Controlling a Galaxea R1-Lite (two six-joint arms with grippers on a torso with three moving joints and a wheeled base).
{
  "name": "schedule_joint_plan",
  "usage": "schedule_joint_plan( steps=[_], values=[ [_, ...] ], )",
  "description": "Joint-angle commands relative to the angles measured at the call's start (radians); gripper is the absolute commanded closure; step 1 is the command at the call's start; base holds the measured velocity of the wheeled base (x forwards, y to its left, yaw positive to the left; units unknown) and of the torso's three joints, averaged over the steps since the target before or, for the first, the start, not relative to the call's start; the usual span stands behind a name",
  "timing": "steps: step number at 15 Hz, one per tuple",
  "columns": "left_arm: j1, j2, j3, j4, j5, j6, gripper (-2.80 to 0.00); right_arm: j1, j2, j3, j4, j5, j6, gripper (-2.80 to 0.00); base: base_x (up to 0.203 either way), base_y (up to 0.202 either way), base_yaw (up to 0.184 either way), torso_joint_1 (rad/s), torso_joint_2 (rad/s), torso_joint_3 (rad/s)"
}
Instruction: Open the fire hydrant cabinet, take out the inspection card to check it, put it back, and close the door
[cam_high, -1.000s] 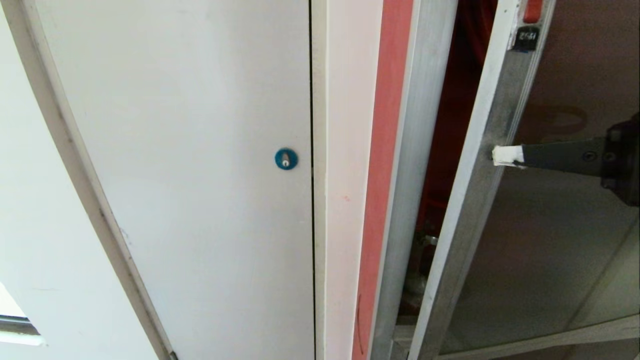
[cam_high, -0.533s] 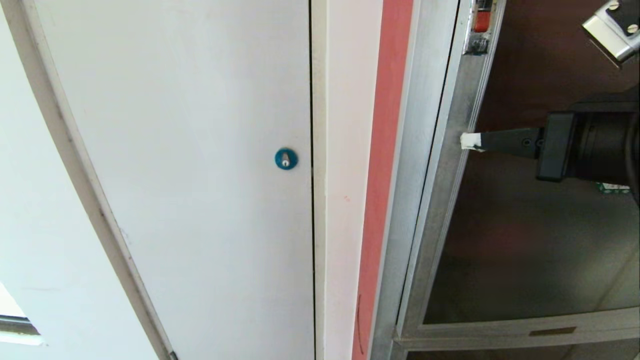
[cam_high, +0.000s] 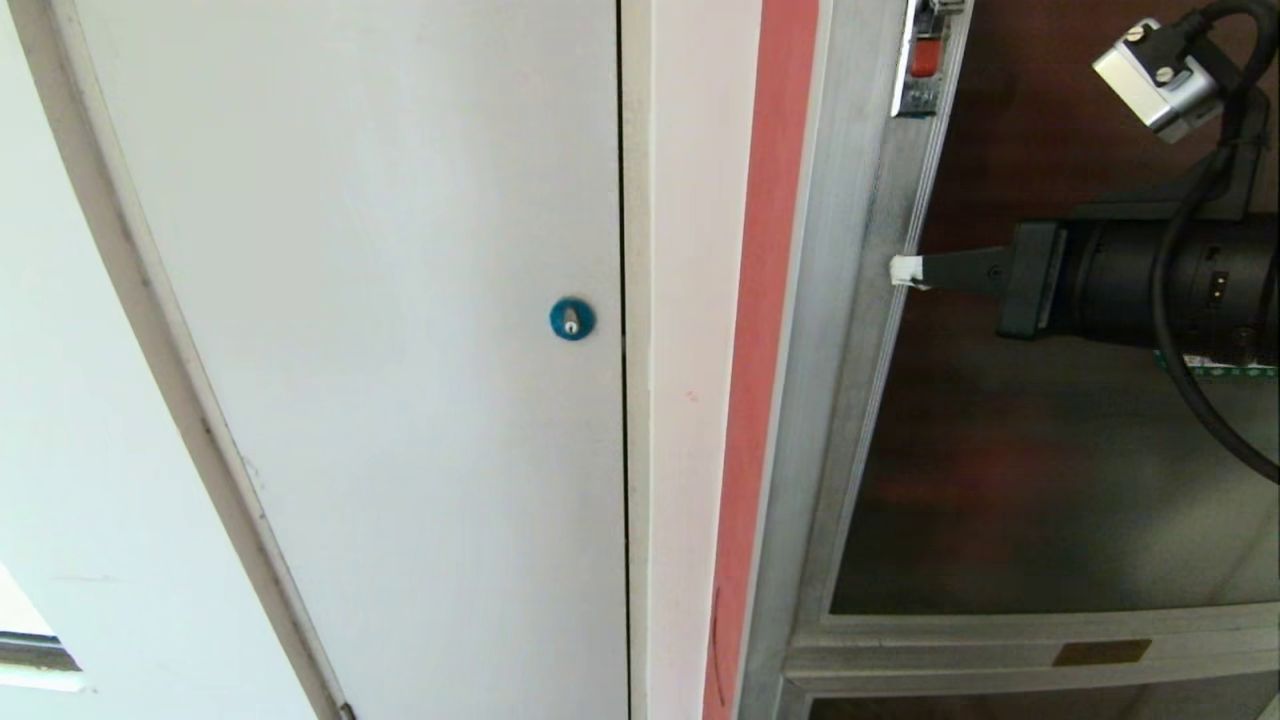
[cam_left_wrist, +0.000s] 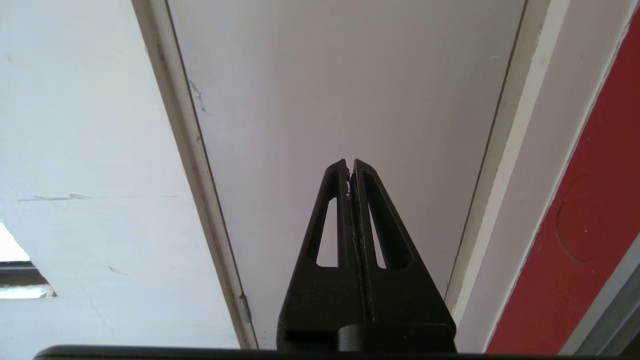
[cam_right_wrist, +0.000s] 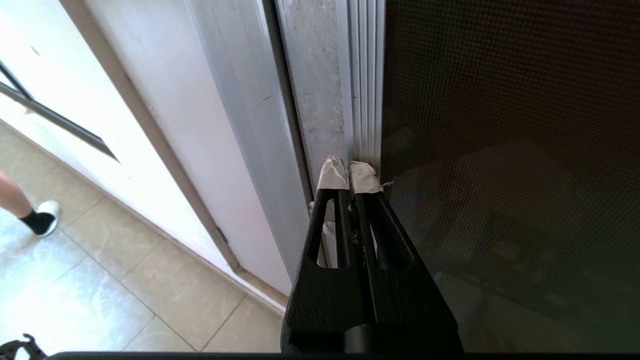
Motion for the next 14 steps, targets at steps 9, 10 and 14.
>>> schedule_joint_plan(
  steps=[9,10,14],
  values=[
    [0.000,0.001,0.025,0.000,0.000,0.000,0.00,0.091,-0.204,-0.024,0.006,-0.004,0.002,0.00,0.000,0.000,0.000,0.000,0.00,0.000],
    [0.000,0.001,0.025,0.000,0.000,0.000,0.00,0.103,-0.216,-0.050,0.006,-0.004,0.002,0.00,0.000,0.000,0.000,0.000,0.00,0.000],
    [0.000,0.000,0.025,0.000,0.000,0.000,0.00,0.105,-0.199,-0.187,0.008,-0.004,0.003,0.00,0.000,0.000,0.000,0.000,0.00,0.000]
  ],
)
